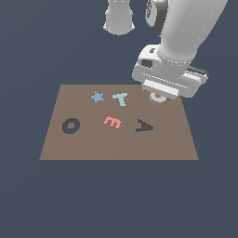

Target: Insert a designated object into the corresponding slot on a board.

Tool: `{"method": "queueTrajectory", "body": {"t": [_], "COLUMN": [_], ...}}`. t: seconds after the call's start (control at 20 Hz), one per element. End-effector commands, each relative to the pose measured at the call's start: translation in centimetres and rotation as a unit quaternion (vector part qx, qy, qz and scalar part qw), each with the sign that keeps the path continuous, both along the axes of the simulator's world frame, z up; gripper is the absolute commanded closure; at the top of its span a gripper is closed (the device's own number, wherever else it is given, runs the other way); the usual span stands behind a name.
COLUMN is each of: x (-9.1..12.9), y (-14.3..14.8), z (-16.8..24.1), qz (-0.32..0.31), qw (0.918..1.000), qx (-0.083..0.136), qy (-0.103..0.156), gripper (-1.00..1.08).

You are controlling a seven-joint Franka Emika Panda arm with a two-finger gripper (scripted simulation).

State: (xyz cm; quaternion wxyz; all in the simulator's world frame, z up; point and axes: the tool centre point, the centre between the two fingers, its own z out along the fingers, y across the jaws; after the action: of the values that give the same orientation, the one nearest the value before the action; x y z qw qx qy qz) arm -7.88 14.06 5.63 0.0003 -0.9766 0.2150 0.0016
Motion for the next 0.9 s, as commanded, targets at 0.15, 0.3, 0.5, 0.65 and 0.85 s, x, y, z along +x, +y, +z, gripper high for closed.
{"method": "queueTrajectory", "body": {"t": [0.15,0.3,0.5,0.65,0.85], "x": [-0.1,-0.1,-0.1,-0.1,-0.1], "y": [0.7,0.9,0.8,0.8,0.8], "z": [-0.6,-0.6,-0.9,-1.8,-2.6], "qz": [-0.015,-0.017,-0.016,-0.017,-0.017], "qw": [0.9999,0.9999,0.9999,0.9999,0.9999], "qx": [-0.001,-0.001,-0.001,-0.001,-0.001], "qy": [-0.001,-0.002,-0.001,-0.001,-0.001], "gripper": [-0.92,-0.92,-0.92,-0.92,-0.92]}}
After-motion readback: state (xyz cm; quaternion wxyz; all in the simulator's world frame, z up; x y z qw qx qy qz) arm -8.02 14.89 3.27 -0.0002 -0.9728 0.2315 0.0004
